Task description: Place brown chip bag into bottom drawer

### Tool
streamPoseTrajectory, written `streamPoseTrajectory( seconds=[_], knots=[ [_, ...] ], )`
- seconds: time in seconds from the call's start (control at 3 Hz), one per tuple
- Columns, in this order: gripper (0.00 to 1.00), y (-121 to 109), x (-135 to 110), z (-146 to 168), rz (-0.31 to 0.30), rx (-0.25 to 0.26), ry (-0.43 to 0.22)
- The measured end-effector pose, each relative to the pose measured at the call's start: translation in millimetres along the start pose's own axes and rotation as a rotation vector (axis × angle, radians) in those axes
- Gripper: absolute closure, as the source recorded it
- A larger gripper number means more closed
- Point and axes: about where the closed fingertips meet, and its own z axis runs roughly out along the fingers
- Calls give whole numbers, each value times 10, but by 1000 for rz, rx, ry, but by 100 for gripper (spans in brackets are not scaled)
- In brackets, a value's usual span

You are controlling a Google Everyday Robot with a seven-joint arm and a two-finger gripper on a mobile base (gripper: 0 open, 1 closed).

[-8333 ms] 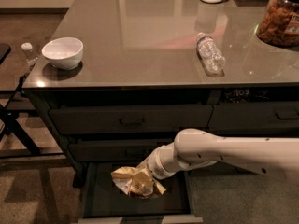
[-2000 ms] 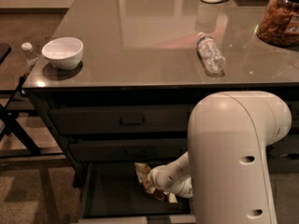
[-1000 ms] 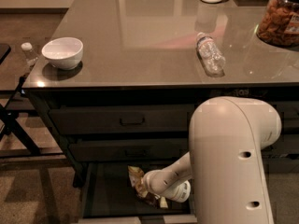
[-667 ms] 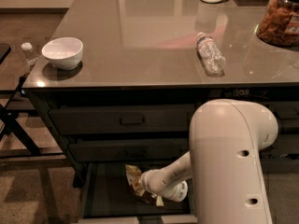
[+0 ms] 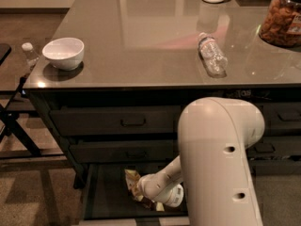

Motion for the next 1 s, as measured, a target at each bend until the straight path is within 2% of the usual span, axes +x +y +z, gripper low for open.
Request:
streamPoseTrajectory(
  seconds=[0.33, 1.0],
  knots=[
    [100, 75, 160, 102, 2, 18, 32],
    [100, 230, 376, 273, 36, 6, 70]
  ],
)
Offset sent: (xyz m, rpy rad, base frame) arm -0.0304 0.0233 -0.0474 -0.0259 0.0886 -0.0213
